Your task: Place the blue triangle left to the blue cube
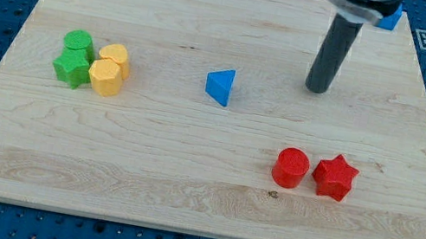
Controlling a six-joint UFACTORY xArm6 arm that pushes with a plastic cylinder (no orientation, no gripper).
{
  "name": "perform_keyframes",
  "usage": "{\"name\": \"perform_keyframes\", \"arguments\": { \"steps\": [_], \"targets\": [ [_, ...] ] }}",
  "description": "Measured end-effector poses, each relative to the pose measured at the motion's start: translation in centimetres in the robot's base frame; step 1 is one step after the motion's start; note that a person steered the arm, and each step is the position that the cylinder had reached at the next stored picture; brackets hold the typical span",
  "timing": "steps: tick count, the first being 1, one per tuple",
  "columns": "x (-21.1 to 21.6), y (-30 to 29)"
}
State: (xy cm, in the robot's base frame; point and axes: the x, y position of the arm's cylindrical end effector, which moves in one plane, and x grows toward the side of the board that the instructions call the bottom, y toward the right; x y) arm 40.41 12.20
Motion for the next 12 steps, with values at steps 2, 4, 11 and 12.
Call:
{"name": "perform_keyframes", "arguments": {
  "steps": [2, 4, 11, 12],
  "targets": [
    [3.7, -4.3],
    [8.0, -8.2],
    [1.5, -12.6],
    [-0.6, -11.8]
  ]
}}
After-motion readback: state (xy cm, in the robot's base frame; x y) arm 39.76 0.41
